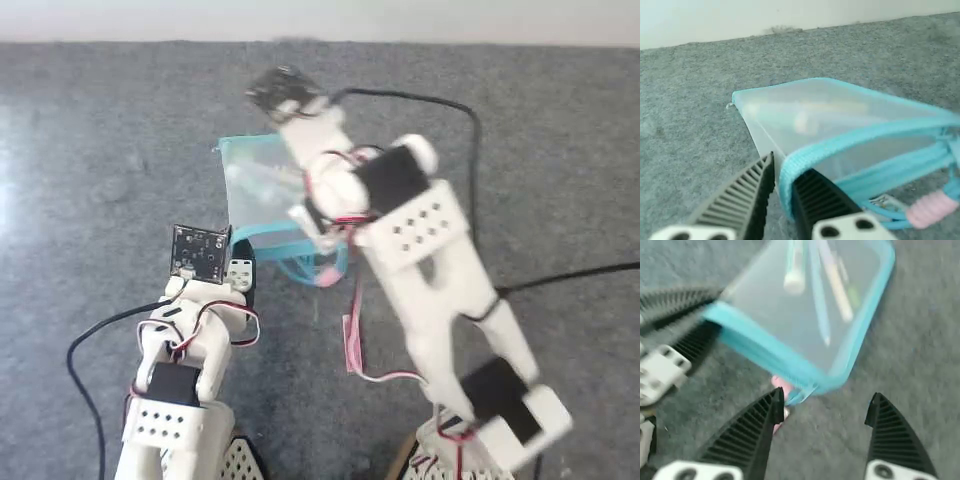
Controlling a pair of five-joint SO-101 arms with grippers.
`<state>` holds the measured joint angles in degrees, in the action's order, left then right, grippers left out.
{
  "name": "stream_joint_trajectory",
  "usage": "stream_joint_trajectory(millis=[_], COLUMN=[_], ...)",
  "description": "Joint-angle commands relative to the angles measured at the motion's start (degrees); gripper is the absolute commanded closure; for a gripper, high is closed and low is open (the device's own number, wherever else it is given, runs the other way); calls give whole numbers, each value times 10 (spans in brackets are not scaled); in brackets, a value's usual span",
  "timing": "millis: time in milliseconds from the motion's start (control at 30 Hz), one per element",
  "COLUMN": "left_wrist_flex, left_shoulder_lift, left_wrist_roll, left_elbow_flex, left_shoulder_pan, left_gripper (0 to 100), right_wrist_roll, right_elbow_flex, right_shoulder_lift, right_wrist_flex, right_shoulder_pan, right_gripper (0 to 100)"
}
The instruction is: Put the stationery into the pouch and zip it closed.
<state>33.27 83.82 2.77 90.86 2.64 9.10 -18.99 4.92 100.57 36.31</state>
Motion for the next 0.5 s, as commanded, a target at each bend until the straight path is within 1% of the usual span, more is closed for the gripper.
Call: stream_joint_trajectory(millis=[0,67,133,267,333,400,467], left_wrist_flex=[-15,-15,-16,-16,-16,-16,-17], left_shoulder_lift=[9,9,9,9,9,9,9], left_wrist_roll=[3,3,4,15,18,18,18], left_elbow_flex=[-8,-9,-9,-15,-15,-15,-15], left_shoulder_pan=[6,3,2,2,1,1,1], left_gripper=[988,988,988,988,988,988,988], right_wrist_roll=[16,13,10,-40,-59,-81,-120], right_elbow_flex=[164,281,401,594,641,656,653], right_shoulder_lift=[100,140,175,217,218,218,219], right_wrist_flex=[-32,-74,-134,-289,-330,-330,-310], right_shoulder_pan=[-22,-24,-22,-22,-22,-21,-18], right_gripper=[728,735,767,807,807,807,799])
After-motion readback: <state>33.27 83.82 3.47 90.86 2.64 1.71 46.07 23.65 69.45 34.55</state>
